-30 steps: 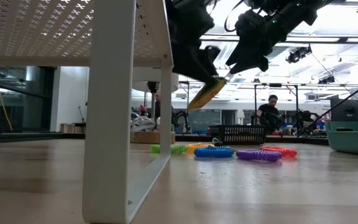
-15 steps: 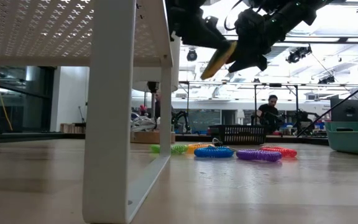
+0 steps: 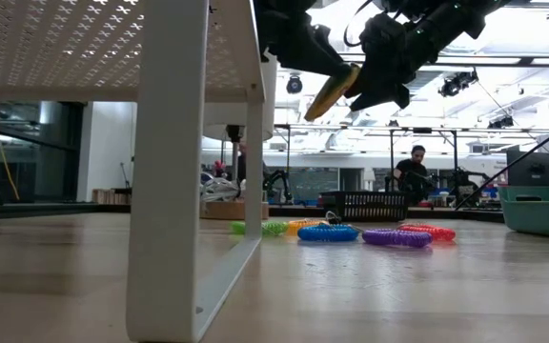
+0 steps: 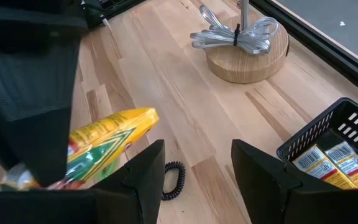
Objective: Pick & Place Office Desk Supplies
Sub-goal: Put the yellow crayon box into the black bin
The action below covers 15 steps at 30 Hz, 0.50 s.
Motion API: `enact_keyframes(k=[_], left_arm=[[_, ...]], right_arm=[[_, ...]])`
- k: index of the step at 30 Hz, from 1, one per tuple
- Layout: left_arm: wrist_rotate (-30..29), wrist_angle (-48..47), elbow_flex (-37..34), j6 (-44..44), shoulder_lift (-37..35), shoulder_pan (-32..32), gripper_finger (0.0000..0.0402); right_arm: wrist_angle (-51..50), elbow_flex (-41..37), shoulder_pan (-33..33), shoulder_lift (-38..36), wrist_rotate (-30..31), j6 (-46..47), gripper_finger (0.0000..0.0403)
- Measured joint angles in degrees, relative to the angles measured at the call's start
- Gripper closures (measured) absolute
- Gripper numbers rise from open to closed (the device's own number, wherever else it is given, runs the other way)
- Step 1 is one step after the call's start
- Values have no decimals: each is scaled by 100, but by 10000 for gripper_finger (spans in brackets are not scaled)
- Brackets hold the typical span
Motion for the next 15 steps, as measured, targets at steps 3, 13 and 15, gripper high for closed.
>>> enact_keyframes(k=[3, 13, 15], left_arm=[[4, -18, 0, -6, 0, -33, 275], [7, -9, 0, 51, 0, -326, 275], [7, -7, 0, 98, 0, -390, 275]], right_arm=[[0, 2, 0, 0, 0, 2, 230], [0, 1, 1, 0, -1, 1, 230], [0, 0, 0, 0, 0, 2, 230]])
